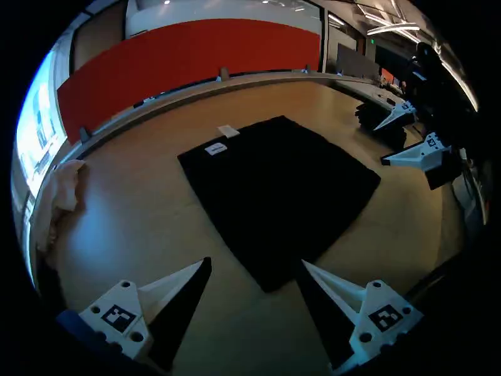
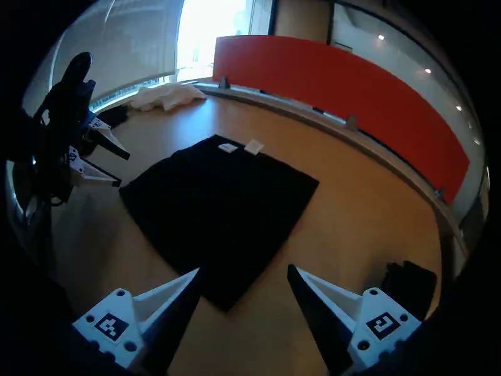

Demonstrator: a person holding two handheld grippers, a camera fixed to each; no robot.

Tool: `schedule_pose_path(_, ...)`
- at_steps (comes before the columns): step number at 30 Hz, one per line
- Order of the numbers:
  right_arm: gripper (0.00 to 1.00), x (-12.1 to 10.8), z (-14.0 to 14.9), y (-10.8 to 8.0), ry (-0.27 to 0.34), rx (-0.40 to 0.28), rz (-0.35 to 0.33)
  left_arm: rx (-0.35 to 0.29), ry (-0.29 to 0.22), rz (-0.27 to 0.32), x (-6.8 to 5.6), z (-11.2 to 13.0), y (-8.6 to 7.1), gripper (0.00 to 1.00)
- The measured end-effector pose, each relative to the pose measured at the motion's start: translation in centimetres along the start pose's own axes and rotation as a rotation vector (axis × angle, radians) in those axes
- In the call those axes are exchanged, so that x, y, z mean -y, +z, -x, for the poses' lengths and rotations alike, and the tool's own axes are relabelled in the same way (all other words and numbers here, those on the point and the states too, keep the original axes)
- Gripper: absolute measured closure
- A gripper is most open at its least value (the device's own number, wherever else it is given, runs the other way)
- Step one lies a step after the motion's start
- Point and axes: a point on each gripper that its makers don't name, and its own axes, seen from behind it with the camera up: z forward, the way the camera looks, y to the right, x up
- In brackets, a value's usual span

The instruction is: Fold towel

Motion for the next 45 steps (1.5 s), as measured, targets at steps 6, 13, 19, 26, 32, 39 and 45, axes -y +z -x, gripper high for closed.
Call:
schedule_pose_path(6, 0.03, 0.4, 1.7, 0.7, 0.005, 0.035, -0.012, 0.037, -0.001, 0.016, -0.6, 1.2, 0.7, 0.04)
schedule_pose_path(13, 0.05, 0.9, 3.3, 1.4, 0.005, 0.066, -0.028, 0.064, -0.006, 0.029, -1.4, 2.2, 1.2, 0.05)
schedule_pose_path(19, 0.08, 1.2, 4.0, 1.8, 0.006, 0.076, -0.036, 0.081, -0.011, 0.040, -1.9, 2.7, 1.4, 0.05)
schedule_pose_path(26, 0.19, 1.3, 4.4, 2.0, 0.009, 0.077, -0.038, 0.093, -0.017, 0.029, -2.0, 3.0, 1.6, 0.08)
schedule_pose_path(32, 0.38, 1.8, 4.9, 2.0, 0.016, 0.087, -0.060, 0.102, -0.012, 0.006, -1.8, 3.1, 1.6, 0.24)
schedule_pose_path(39, 0.50, 2.0, 5.3, 2.0, 0.027, 0.090, -0.071, 0.107, -0.009, 0.006, -2.2, 3.1, 1.5, 0.29)
schedule_pose_path(45, 0.55, 2.2, 5.4, 2.1, 0.024, 0.086, -0.079, 0.113, -0.008, 0.007, -2.2, 3.1, 1.5, 0.39)
